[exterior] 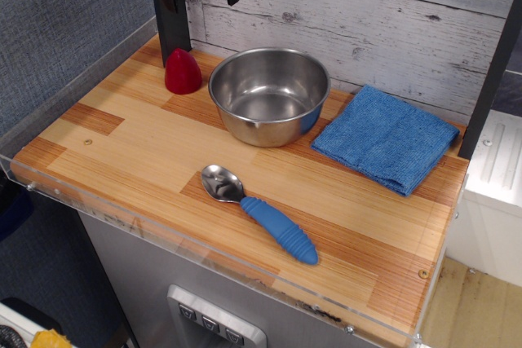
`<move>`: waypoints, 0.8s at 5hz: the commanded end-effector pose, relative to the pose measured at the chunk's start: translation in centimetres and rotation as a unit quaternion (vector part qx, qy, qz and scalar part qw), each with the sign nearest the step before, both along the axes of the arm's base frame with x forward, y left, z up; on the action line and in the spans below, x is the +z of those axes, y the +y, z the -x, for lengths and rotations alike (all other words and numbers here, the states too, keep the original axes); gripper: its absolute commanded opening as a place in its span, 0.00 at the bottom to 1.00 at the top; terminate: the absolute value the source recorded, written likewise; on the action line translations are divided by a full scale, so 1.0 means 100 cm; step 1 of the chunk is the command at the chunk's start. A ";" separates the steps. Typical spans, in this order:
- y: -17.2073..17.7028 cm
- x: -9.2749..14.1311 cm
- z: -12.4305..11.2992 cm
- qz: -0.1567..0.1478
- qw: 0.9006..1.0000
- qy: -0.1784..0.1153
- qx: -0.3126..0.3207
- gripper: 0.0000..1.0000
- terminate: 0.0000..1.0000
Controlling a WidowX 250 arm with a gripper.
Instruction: Move the spoon top left table under pepper
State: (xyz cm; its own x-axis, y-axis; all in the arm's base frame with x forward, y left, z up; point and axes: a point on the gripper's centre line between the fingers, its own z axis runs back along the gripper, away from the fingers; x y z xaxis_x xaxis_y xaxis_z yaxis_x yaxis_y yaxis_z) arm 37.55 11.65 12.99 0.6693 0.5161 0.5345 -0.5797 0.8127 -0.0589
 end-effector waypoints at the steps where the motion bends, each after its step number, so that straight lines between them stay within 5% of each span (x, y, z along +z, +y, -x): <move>1: 0.000 0.000 0.000 0.000 1.000 0.000 0.000 1.00 0.00; 3: 0.004 0.015 0.045 0.025 0.981 0.000 0.191 1.00 0.00; 4: -0.010 0.015 0.062 0.058 0.973 0.009 0.225 1.00 0.00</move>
